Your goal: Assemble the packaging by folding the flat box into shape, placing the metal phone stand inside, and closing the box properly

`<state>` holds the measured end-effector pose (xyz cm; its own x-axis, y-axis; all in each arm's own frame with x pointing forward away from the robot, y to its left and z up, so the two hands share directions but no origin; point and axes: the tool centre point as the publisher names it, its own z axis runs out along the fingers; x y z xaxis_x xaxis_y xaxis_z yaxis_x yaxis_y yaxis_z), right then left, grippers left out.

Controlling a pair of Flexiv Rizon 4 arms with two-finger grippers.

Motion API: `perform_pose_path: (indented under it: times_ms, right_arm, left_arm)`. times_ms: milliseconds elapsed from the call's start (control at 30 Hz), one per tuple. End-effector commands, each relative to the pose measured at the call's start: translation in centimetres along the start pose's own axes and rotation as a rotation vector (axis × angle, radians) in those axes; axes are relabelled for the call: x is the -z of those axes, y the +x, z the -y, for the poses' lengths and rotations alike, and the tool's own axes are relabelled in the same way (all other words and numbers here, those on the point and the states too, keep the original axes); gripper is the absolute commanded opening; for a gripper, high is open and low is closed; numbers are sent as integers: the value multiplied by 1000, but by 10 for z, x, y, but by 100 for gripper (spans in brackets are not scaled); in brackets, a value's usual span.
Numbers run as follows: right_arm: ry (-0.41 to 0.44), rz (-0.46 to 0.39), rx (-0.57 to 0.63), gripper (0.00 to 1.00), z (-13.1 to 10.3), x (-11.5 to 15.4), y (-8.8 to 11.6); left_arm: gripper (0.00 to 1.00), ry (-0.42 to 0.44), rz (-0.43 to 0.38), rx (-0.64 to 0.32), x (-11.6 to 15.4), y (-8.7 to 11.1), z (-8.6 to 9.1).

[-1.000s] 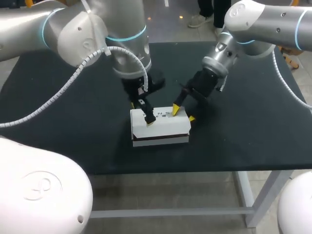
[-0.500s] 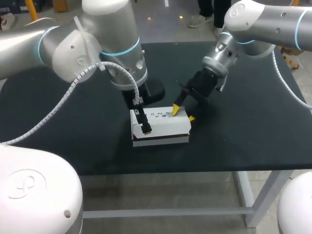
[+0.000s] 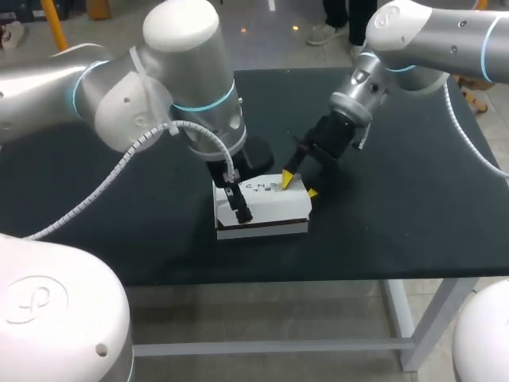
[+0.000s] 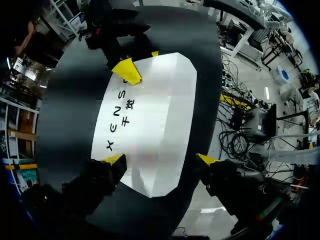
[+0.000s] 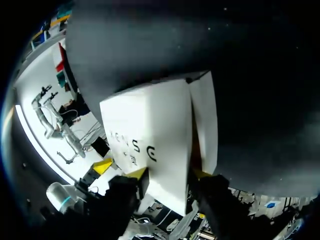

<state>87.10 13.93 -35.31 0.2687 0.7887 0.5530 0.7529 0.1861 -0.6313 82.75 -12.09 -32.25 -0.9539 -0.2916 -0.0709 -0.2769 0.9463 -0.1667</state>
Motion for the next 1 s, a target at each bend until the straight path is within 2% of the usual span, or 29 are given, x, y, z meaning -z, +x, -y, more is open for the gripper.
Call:
perform_pose_path:
  times_ms: [33,67,133,333,467,600,700,833,1000]
  right_arm:
    - [7,3,-1,57,-2,2,0]
    - [7,3,-1,56,-2,2,0]
    - [7,3,-1,55,-2,2,0]
    - [7,3,-1,54,-2,2,0]
    - [7,3,-1,55,-2,2,0]
    - [7,3,-1,55,-2,2,0]
    - [7,3,-1,55,-2,2,0]
    - [7,3,-1,54,-2,2,0]
    - [7,3,-1,52,-2,2,0]
  left_arm:
    - [94,-4,19,6,-4,1,4]
    - [93,-2,25,7,-4,1,4]
    - [82,-6,37,8,-5,1,4]
    - [83,-4,81,4,-8,-1,4]
    - [72,-5,99,0,-11,-4,5]
    - [73,-6,126,-4,-12,-6,7]
    - [62,-9,143,-9,-13,-8,8]
    - [67,2,156,-37,-15,-9,8]
    - [63,5,194,-53,-17,-9,9]
